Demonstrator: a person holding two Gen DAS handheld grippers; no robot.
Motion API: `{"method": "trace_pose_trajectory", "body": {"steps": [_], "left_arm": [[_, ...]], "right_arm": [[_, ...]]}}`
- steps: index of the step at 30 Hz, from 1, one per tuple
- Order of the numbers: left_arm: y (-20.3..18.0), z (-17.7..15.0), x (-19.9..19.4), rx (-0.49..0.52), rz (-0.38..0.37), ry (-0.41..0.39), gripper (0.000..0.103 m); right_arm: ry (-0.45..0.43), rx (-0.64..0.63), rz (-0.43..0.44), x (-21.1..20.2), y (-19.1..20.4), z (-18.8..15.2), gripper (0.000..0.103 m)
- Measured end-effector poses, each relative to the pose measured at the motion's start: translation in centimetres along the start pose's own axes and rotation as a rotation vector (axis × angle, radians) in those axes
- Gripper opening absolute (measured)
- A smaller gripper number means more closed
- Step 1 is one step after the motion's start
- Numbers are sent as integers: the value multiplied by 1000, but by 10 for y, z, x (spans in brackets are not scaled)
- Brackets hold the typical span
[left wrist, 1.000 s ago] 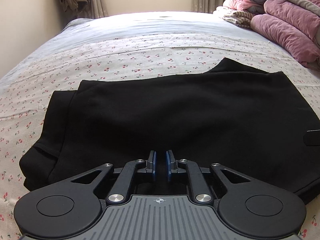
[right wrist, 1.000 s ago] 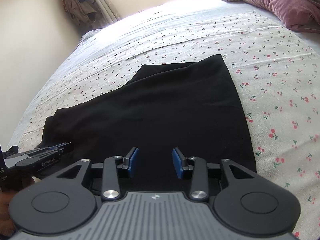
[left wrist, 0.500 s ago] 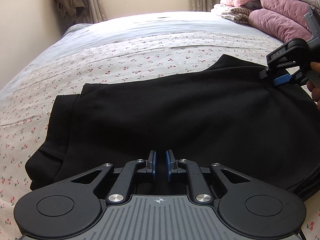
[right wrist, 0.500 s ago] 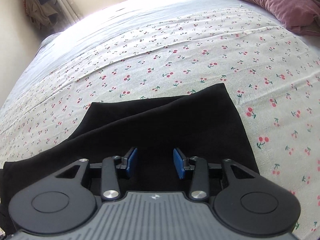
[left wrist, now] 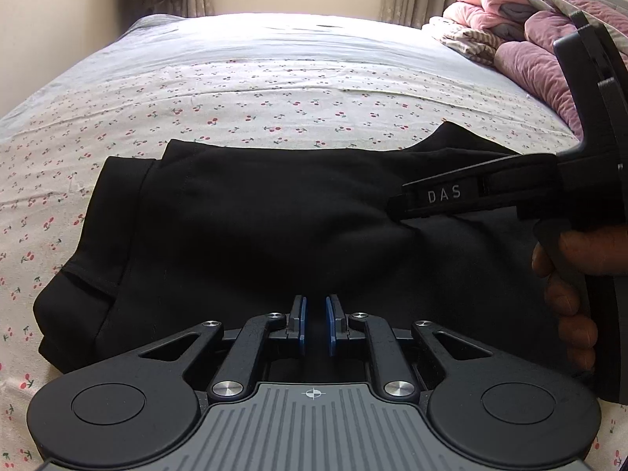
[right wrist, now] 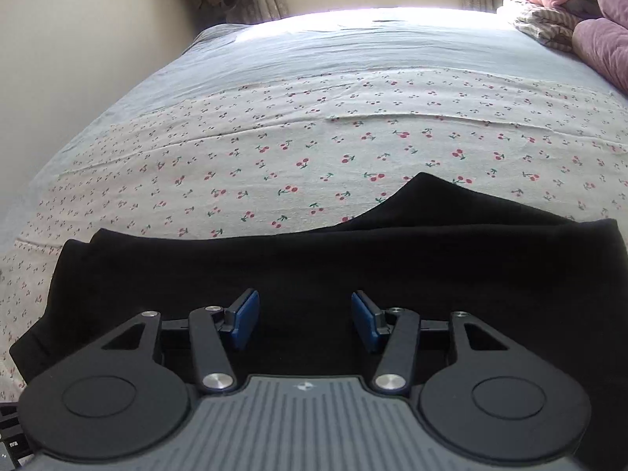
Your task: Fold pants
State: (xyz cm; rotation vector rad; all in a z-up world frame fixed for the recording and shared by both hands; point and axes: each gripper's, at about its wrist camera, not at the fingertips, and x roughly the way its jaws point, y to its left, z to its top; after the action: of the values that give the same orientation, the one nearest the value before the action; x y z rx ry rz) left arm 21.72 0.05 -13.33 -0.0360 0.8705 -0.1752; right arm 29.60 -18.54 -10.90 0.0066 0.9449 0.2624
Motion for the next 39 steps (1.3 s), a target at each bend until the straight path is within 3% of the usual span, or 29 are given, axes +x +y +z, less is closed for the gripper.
{"method": "trace_pose_trajectory", "body": {"steps": [3,7,9,17,23,25,29,31,33,35,39], "left_arm": [[6,2,1,-23,-25,7,13],[13,4,0,-65,-39,27,13],[13,4,0,-67,-29,31,13],[4,0,-1,-25,10,9,13],[-2,0,-4,6,43,1,13],[-5,-1,-5,28,48,-3,13],[-8,2,-14,15,-6,-13,34],[-12,2,-20,27,-27,-48,35],[-25,1,-28,71,-32,-96,36],[-39,-4,-31,114,-40,-131,44],[-80,-18,-30,242,-88,-159,45]], "right_arm": [[17,-16,-57,-19,9,-8,42],[19,-5,-6,-50,2,-28,44],[68,-10,1,-54,1,-43,46],[77,-6,-61,-94,9,-103,51],[15,312,88,-139,-35,-144,49],[-16,367,69,-152,-45,-150,49],[-172,450,36,-185,-72,-151,50],[-226,577,7,-194,-102,-155,57],[-235,713,-73,-201,-134,-164,58],[-240,830,-124,-203,-153,-174,58],[-247,951,-36,-201,-167,-186,60]]}}
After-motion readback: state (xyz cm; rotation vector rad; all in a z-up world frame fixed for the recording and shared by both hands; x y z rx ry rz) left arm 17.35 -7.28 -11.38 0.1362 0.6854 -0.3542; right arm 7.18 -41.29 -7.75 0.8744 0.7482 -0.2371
